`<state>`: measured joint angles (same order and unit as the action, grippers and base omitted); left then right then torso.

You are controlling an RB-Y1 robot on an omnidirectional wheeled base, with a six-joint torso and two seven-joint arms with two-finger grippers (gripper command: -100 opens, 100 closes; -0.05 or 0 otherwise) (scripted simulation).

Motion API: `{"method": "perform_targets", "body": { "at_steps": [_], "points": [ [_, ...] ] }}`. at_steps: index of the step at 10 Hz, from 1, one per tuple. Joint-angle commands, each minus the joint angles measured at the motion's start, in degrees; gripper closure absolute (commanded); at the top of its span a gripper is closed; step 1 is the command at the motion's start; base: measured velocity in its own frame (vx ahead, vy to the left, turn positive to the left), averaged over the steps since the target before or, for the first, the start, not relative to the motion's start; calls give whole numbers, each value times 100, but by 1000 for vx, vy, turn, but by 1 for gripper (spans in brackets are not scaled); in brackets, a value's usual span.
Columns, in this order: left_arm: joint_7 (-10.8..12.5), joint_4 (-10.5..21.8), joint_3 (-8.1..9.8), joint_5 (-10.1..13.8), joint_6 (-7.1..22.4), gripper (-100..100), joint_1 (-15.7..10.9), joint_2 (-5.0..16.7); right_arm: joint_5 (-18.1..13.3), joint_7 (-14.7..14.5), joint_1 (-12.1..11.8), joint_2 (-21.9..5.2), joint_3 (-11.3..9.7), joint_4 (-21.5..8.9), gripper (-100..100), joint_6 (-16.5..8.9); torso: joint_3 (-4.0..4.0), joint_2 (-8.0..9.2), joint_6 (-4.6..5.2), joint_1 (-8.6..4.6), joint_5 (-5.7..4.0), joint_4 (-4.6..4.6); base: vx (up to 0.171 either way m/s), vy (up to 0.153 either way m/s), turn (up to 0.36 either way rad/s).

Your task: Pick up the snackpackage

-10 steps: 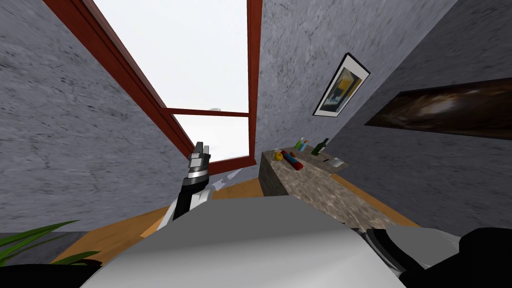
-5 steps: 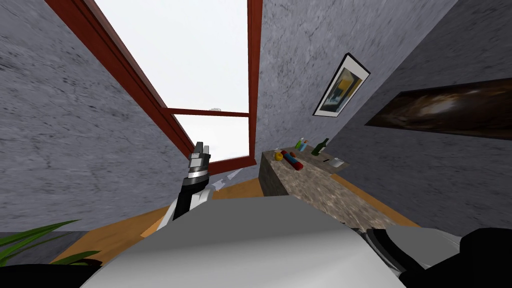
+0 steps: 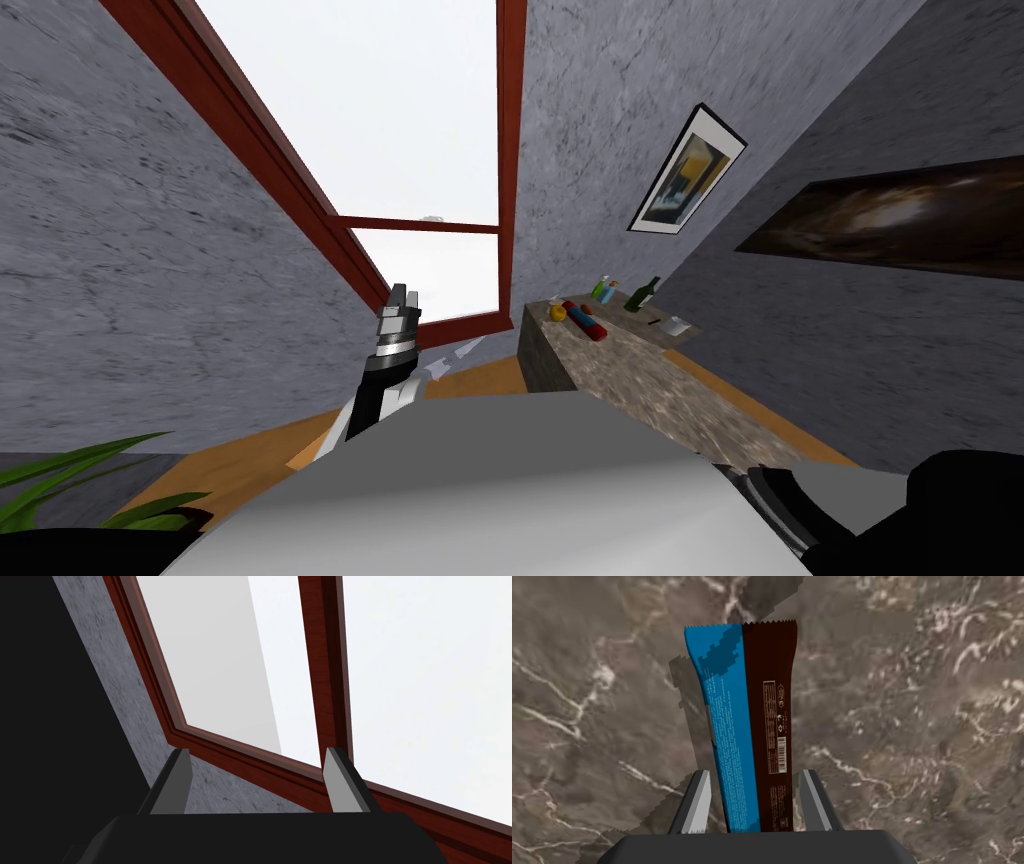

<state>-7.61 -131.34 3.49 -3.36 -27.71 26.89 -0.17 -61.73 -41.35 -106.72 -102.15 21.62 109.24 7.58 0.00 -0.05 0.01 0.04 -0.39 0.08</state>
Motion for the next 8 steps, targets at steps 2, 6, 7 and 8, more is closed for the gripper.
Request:
{"method": "perform_targets", "body": {
  "at_steps": [2, 6, 7, 8],
  "points": [
    [0, 0, 0, 0, 0, 0, 0, 0, -83, -79, -208, 320, 263, 47, 100, 190, 0, -1, 0, 2, 1, 0, -7, -8, 25],
    [0, 0, 0, 0, 0, 0, 0, 0, -179, -226, -466, 812, 615, 101, 100, 480, -3, -7, -3, 4, 2, 0, 2, -5, 48],
    [0, 0, 0, 0, 0, 0, 0, 0, -154, -196, -410, 702, 499, 100, 100, 377, -5, -9, -5, 7, 2, -1, 0, 0, 0],
    [0, 0, 0, 0, 0, 0, 0, 0, -158, -195, -419, 712, 510, 102, 0, 384, -5, -9, -5, 7, 1, -1, 0, 0, 0]
  ]
}}
